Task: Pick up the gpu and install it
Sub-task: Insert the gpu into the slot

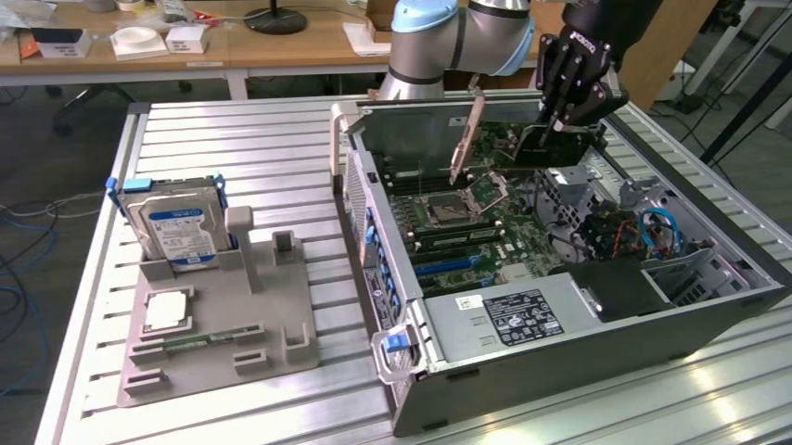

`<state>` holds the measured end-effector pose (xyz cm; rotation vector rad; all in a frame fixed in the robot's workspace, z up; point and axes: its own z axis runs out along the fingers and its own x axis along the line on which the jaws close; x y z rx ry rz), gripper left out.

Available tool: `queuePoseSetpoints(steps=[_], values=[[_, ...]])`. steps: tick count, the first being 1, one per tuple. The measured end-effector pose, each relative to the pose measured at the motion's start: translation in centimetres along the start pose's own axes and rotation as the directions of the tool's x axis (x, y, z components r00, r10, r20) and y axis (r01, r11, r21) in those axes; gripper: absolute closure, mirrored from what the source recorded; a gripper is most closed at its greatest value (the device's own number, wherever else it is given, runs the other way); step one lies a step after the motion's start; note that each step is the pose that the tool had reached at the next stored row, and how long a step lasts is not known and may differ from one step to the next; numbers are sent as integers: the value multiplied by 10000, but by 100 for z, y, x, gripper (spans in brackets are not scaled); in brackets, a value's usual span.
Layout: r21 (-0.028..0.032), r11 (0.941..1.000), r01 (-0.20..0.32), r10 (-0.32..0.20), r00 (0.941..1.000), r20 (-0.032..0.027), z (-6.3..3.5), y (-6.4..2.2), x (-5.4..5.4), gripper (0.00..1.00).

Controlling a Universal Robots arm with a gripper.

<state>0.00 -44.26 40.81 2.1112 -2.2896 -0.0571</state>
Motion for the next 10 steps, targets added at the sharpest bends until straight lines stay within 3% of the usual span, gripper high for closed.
queuePoseSetpoints(steps=[6,9,10], values=[[4,10000,0,0,10000,-1,20,2,0,74],[5,9999,109,-109,9999,6,222,13,3,74],[4,9999,110,-110,9999,20,240,21,3,74]])
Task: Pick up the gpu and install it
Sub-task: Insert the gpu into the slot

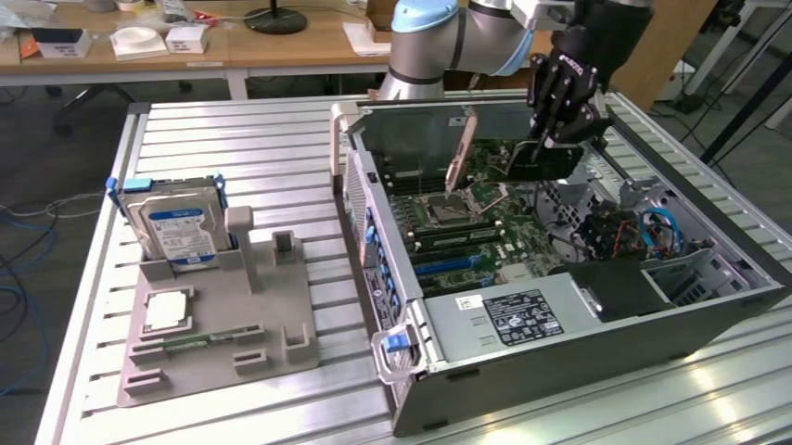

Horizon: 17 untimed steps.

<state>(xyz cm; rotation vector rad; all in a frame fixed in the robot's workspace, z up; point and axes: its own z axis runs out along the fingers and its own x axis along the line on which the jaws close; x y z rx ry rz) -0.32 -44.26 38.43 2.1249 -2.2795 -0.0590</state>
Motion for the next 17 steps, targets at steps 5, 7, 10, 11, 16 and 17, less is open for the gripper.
queuePoseSetpoints(steps=[5,7,10,11,16,17], values=[[56,10000,79,-79,10000,38,71,3,1,74],[70,9996,277,-277,9996,31,96,4,1,74],[83,9972,740,-740,9973,11,128,3,2,74],[83,9970,775,-776,9970,11,147,6,4,74],[86,9969,785,-785,9969,41,229,13,9,74],[89,9971,753,-754,9971,64,237,14,10,74]])
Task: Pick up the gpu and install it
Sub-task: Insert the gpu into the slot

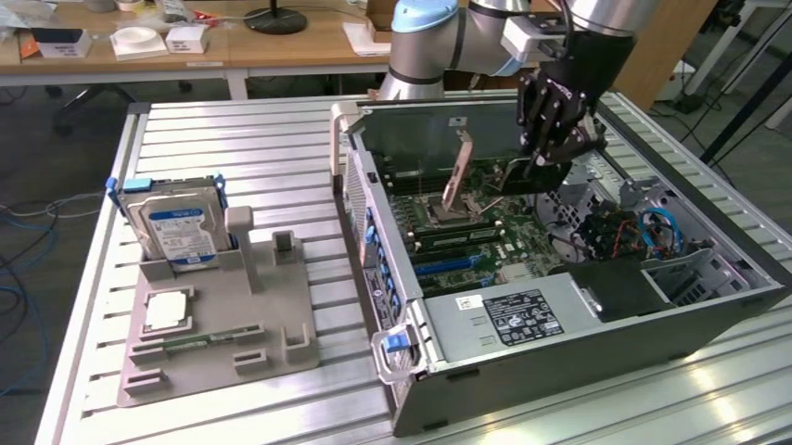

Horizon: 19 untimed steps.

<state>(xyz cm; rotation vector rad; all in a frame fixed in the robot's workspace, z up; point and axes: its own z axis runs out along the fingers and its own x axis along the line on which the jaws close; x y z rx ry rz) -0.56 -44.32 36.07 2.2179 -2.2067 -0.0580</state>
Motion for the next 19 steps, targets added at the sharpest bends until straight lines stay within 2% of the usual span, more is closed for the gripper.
queuePoseSetpoints(steps=[2,4,7,11,13,19], values=[[18,10000,-58,58,10000,39,17,0,3,74],[53,9999,-89,88,9999,49,39,14,3,74],[70,9999,-93,93,9999,50,91,79,4,74],[81,9999,-93,92,9999,43,107,84,4,74],[106,9999,-93,93,9999,44,141,92,5,74],[108,9999,-99,98,9999,44,251,146,18,74]])
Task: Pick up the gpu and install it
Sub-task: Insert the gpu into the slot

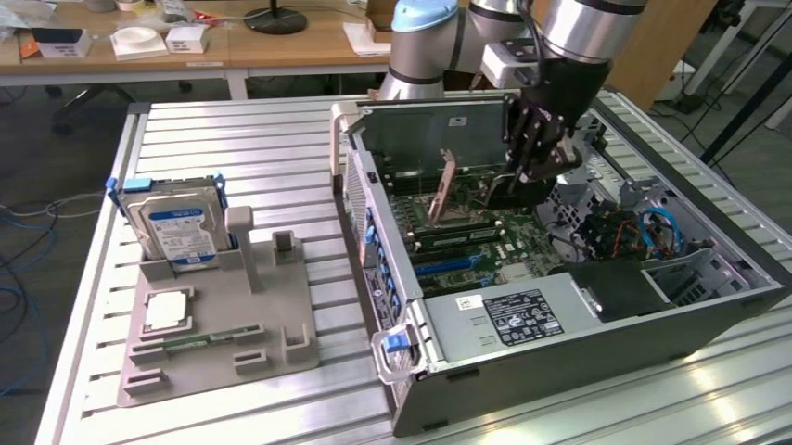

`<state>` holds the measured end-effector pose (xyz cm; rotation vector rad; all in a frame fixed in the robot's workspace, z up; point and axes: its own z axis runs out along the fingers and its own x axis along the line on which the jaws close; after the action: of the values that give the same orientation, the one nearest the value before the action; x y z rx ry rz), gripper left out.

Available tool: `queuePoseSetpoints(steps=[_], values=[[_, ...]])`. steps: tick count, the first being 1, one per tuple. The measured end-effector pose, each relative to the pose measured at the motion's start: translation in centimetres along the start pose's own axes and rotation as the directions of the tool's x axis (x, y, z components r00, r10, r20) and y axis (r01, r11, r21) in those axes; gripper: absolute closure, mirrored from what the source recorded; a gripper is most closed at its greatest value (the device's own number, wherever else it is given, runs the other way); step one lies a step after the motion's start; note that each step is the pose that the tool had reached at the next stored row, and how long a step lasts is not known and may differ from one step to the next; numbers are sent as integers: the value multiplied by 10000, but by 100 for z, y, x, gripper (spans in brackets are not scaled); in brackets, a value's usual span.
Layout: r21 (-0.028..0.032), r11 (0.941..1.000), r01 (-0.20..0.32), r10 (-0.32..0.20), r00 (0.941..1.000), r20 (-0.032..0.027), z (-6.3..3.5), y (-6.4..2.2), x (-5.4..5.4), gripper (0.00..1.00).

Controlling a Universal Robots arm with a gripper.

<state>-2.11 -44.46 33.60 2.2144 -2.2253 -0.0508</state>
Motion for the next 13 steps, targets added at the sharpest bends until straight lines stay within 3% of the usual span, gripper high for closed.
queuePoseSetpoints(steps=[13], values=[[2,10000,-50,50,10000,1,238,73,14,74]])
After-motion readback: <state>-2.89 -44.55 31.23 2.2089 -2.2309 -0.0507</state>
